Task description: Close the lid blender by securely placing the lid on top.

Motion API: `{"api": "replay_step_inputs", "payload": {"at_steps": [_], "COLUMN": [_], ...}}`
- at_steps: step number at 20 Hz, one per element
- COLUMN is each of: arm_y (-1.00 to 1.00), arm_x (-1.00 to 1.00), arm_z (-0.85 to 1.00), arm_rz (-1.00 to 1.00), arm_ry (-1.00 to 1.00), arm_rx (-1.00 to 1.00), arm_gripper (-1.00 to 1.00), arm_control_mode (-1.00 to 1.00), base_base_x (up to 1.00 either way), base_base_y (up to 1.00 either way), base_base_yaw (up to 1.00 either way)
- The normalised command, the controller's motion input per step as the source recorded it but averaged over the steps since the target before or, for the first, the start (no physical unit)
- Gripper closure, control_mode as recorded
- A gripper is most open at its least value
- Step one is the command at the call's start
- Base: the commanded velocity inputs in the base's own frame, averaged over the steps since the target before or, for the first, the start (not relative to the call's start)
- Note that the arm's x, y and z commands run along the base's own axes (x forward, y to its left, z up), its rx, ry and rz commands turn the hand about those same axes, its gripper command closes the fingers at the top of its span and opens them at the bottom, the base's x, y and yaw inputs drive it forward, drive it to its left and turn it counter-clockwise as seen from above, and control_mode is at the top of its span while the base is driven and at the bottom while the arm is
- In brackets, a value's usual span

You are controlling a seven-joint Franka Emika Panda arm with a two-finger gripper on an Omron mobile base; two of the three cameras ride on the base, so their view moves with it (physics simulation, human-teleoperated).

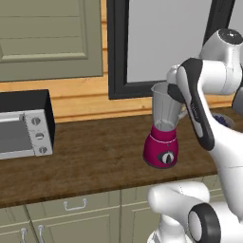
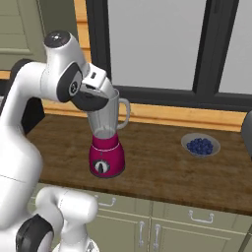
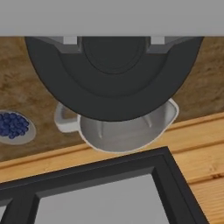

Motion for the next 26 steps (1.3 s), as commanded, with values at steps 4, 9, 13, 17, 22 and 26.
{"api": "replay_step_inputs", "payload": {"at_steps": [4, 9, 13, 17, 22, 26], "arm_y": [0.00, -0.01, 0.00, 0.00, 0.00, 0.00], "arm_x": [0.31, 0.32, 0.36, 0.38, 0.31, 0.27], "arm_z": [0.00, 0.00, 0.00, 0.00, 0.00, 0.00], "arm_rz": [0.00, 0.00, 0.00, 0.00, 0.00, 0.00], "arm_ry": [0.00, 0.00, 0.00, 0.00, 0.00, 0.00], "arm_rx": [0.00, 0.00, 0.00, 0.00, 0.00, 0.00], "arm_gripper": [1.00, 1.00, 1.00, 1.00, 1.00, 1.00], "arm_control_mode": [-1.00, -1.00, -1.00, -1.00, -1.00, -1.00], "base_base_x": [0.00, 0.00, 0.00, 0.00, 0.00, 0.00], "base_base_y": [0.00, 0.00, 0.00, 0.00, 0.00, 0.00], "base_base_yaw": [0.00, 0.00, 0.00, 0.00, 0.00, 0.00]}}
